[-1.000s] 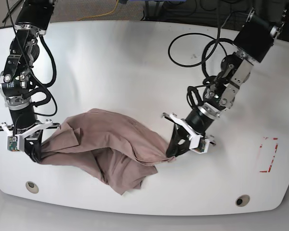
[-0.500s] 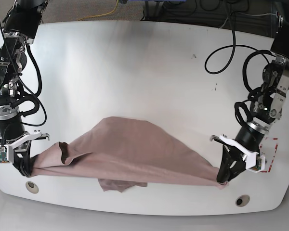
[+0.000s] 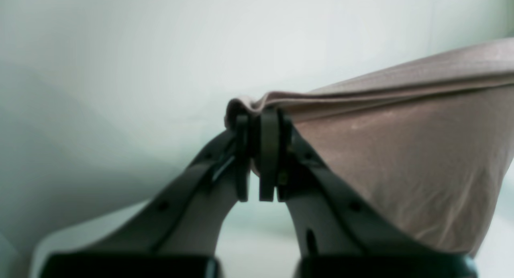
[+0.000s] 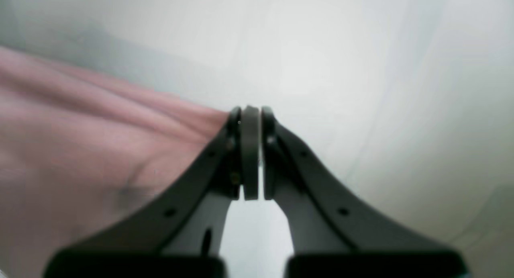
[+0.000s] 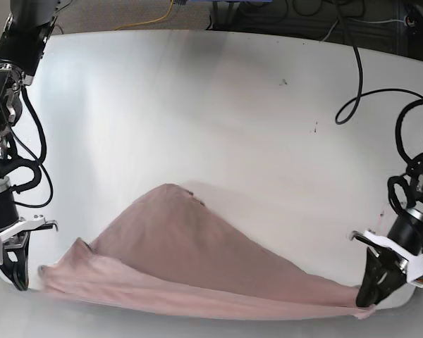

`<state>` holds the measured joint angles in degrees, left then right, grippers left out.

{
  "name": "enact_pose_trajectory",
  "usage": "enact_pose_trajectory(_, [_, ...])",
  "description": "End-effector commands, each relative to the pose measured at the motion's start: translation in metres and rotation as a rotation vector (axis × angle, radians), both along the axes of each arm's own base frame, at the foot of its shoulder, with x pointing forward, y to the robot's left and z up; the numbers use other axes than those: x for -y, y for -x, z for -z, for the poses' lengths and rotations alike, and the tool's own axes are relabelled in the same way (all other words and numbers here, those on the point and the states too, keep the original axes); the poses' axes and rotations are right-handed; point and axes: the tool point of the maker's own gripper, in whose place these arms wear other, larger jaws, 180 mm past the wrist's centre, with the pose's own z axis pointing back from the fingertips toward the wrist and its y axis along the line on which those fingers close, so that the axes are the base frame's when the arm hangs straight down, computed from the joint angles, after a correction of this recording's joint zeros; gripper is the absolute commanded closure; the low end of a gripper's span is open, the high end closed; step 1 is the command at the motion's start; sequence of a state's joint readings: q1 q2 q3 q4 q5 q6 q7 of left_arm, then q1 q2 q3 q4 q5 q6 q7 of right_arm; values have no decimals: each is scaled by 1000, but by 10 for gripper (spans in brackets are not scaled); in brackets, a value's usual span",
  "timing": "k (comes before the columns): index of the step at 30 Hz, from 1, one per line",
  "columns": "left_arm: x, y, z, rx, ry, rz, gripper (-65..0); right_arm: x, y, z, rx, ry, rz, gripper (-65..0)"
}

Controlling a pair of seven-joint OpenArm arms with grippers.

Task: Layout the t-shirt on the table in an organized manner, then fold the t-shirt properly
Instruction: 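Pull the t-shirt taut between both grippers, moving them apart, then swing the t-shirt with the left gripper toward the red taped rectangle, releasing right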

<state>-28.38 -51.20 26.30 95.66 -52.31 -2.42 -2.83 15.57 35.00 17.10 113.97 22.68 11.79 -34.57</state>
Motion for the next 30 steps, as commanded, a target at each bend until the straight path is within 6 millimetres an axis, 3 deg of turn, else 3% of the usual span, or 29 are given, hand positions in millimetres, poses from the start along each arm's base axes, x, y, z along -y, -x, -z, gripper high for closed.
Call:
enact_pose_trajectory(1, [-22,0,-47,107,0,-52,0,0,-1,-35,94,34,7,0])
enact_pose_trajectory(8, [-38,5,-104,198,-13,-67,0,-5,-3,-71,170,79,-6,0])
enact_pose_trajectory(14, [-34,8,-142,265,-69,-56,0,-3,-2,-102,247,78,4,0])
enact_pose_trajectory(21, [-31,12,-179,312,-130,-65,0,-11,-5,-96,231,80,-16,0])
enact_pose_trajectory(25, [-30,14,-190,328,-140,-62,0,-18,-9,-90,218,74,-33,0])
enact_pose_trajectory(30, [-18,19,-203,363,-154,-19,0,-19,-12,-70,178,77,-15,0])
